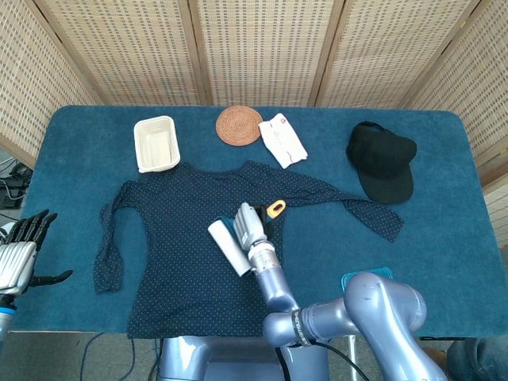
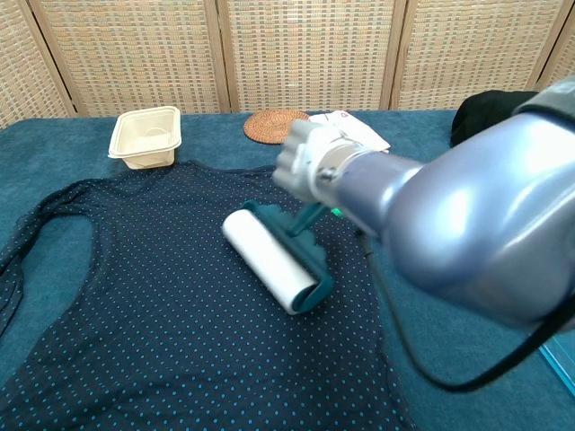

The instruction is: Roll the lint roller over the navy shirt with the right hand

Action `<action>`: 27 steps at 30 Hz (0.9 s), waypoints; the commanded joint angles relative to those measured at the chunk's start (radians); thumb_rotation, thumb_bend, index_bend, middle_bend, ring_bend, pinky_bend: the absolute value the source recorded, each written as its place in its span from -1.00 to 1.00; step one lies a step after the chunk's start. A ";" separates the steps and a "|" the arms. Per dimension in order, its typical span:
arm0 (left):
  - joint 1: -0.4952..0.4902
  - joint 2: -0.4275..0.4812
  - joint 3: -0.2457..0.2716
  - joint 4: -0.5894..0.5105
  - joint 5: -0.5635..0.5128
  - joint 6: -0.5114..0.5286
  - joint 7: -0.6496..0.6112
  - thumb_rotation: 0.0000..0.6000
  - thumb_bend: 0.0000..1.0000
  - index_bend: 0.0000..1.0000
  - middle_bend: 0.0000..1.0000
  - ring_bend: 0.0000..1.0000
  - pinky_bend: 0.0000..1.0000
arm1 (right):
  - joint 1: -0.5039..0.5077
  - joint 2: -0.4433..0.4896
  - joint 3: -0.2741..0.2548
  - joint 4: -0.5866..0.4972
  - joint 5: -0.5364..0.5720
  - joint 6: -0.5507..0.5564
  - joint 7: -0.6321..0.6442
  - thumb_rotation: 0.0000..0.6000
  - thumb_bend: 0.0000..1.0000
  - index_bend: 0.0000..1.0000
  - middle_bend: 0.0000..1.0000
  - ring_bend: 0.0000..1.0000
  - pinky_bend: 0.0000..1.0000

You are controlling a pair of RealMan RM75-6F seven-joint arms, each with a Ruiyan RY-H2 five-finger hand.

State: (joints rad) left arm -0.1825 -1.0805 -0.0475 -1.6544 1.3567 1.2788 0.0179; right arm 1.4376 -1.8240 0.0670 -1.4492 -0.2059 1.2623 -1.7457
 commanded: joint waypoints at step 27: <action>-0.007 -0.005 0.004 -0.001 -0.003 -0.006 0.010 1.00 -1.00 -1.00 -1.00 -1.00 -1.00 | -0.046 0.000 -0.001 -0.019 -0.076 -0.048 0.002 1.00 0.50 0.46 1.00 1.00 1.00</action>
State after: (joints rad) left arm -0.1890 -1.0851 -0.0440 -1.6557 1.3534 1.2731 0.0282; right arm 1.3796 -1.8054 0.0565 -1.4637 -0.2730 1.2085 -1.7362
